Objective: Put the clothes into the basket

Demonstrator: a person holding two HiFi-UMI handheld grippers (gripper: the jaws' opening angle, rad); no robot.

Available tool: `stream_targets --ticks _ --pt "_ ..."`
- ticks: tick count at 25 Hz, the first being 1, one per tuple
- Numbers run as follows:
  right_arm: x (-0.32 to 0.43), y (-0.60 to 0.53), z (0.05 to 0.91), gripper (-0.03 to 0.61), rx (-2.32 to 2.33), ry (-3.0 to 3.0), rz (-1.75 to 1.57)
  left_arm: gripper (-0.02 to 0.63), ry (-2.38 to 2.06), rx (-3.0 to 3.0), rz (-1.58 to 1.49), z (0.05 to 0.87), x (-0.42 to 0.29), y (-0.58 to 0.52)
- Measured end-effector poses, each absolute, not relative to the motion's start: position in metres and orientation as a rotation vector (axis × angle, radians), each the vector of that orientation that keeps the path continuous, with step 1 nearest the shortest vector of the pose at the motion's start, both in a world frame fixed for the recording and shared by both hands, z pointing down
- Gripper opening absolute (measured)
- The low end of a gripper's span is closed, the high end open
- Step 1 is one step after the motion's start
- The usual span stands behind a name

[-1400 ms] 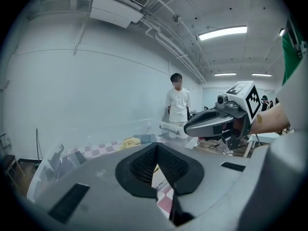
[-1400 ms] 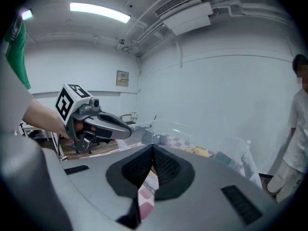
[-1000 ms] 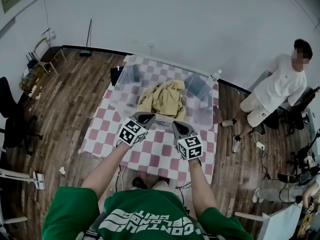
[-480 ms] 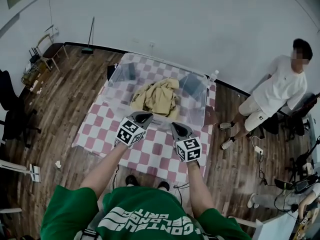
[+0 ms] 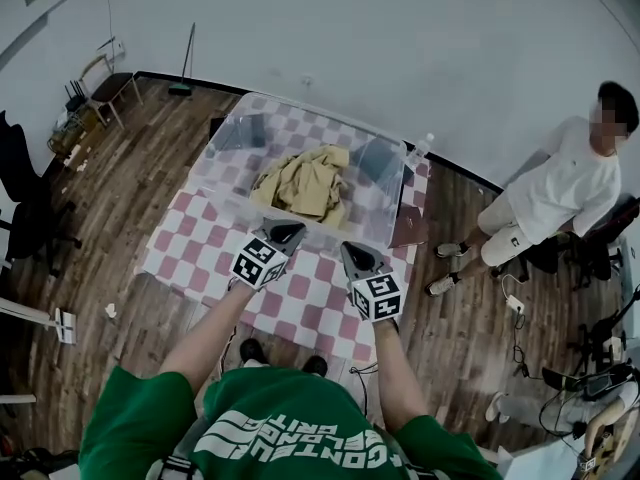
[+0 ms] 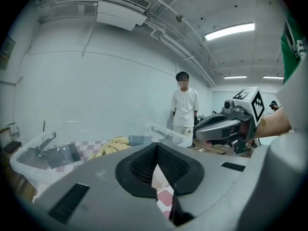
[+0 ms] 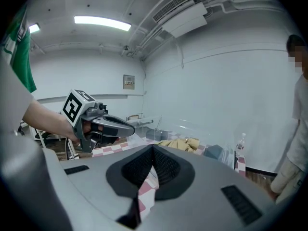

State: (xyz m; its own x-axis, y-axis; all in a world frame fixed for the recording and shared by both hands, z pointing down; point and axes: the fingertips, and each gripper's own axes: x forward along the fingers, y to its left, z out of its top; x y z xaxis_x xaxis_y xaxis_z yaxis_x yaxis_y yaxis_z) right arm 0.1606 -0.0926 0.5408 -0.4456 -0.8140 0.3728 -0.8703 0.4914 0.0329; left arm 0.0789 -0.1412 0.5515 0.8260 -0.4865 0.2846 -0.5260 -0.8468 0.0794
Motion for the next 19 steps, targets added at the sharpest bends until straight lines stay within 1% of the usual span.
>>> stream_targets --ticks 9,19 --pt "0.177 -0.081 0.543 0.009 1.404 -2.414 0.235 0.003 -0.810 2.854 0.406 0.552 0.092 -0.127" --pt "0.182 -0.077 0.543 0.009 1.414 -2.416 0.239 0.003 -0.815 2.861 0.420 0.550 0.091 -0.124"
